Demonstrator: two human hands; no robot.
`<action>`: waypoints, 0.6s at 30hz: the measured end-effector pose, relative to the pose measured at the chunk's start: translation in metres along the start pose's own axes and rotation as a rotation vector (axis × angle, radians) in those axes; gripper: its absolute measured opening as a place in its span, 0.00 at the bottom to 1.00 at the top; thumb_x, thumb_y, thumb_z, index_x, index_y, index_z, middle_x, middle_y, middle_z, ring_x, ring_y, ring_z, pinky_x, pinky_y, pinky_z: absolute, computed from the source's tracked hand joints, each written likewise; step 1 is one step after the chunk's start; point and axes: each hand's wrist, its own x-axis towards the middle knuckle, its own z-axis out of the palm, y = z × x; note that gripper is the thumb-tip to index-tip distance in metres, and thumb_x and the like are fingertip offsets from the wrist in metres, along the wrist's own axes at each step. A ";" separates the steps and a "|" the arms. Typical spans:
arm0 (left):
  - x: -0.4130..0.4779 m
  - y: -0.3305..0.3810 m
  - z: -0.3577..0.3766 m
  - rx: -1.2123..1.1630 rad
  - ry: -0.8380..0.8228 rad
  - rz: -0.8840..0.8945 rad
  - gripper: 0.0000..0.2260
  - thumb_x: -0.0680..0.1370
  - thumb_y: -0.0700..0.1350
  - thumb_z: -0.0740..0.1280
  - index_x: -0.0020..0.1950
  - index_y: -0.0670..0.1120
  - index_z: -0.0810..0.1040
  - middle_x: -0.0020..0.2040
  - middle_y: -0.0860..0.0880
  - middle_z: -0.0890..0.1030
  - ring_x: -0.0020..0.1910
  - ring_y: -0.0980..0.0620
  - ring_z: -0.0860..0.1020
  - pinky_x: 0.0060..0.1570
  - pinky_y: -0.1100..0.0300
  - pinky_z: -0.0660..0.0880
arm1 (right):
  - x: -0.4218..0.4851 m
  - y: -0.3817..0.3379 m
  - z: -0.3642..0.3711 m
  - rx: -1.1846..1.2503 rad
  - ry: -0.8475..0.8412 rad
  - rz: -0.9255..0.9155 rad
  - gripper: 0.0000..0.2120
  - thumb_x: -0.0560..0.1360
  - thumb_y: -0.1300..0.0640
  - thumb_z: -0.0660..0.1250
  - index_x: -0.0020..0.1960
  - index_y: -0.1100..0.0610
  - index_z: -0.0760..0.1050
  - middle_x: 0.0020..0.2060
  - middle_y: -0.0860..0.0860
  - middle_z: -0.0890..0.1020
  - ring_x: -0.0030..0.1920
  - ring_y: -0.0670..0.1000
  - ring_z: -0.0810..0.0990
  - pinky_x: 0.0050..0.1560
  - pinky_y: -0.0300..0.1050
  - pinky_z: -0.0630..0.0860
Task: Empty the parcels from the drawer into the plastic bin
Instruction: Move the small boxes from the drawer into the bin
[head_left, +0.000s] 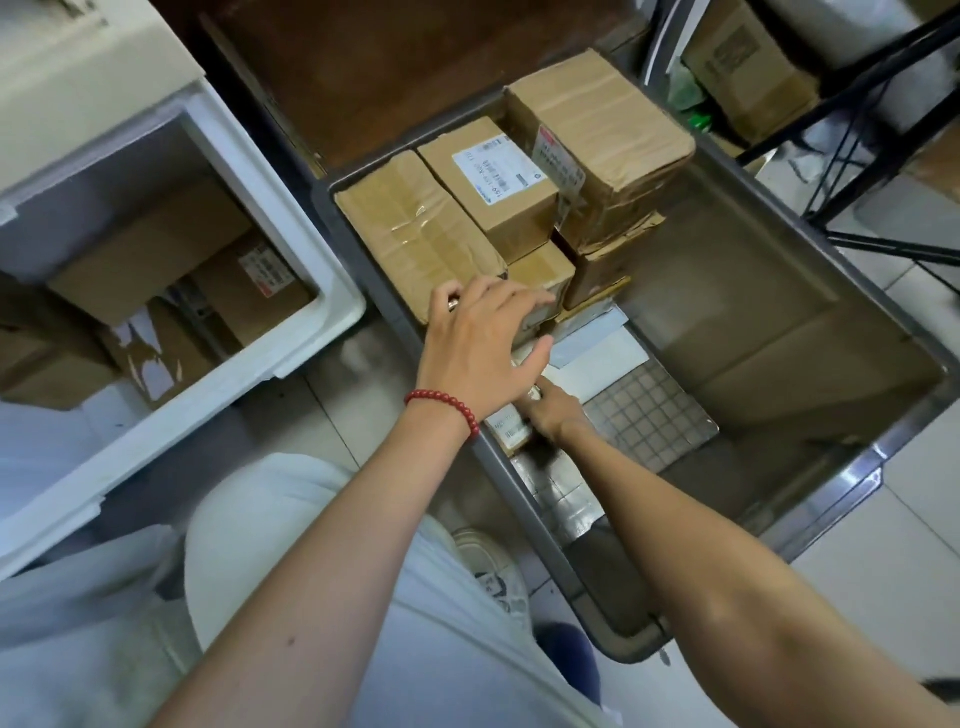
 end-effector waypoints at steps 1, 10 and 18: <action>-0.001 0.000 0.000 -0.001 0.001 0.006 0.15 0.74 0.55 0.65 0.60 0.55 0.78 0.55 0.58 0.80 0.57 0.55 0.74 0.55 0.57 0.57 | -0.002 0.001 -0.001 -0.061 0.017 -0.002 0.31 0.76 0.35 0.58 0.76 0.45 0.59 0.69 0.55 0.73 0.68 0.59 0.70 0.68 0.56 0.67; -0.006 0.005 -0.011 0.086 -0.040 0.062 0.14 0.74 0.53 0.64 0.57 0.53 0.80 0.54 0.56 0.81 0.56 0.53 0.76 0.53 0.56 0.58 | -0.049 -0.003 -0.060 -0.455 0.257 -0.127 0.32 0.75 0.33 0.59 0.75 0.44 0.60 0.69 0.51 0.72 0.67 0.56 0.71 0.60 0.54 0.71; -0.038 -0.014 -0.060 0.189 0.008 -0.079 0.15 0.77 0.57 0.62 0.60 0.53 0.77 0.57 0.54 0.80 0.57 0.53 0.75 0.54 0.54 0.65 | -0.096 -0.035 -0.081 -0.612 0.467 -0.375 0.28 0.77 0.36 0.56 0.73 0.48 0.65 0.68 0.53 0.73 0.68 0.56 0.69 0.63 0.53 0.68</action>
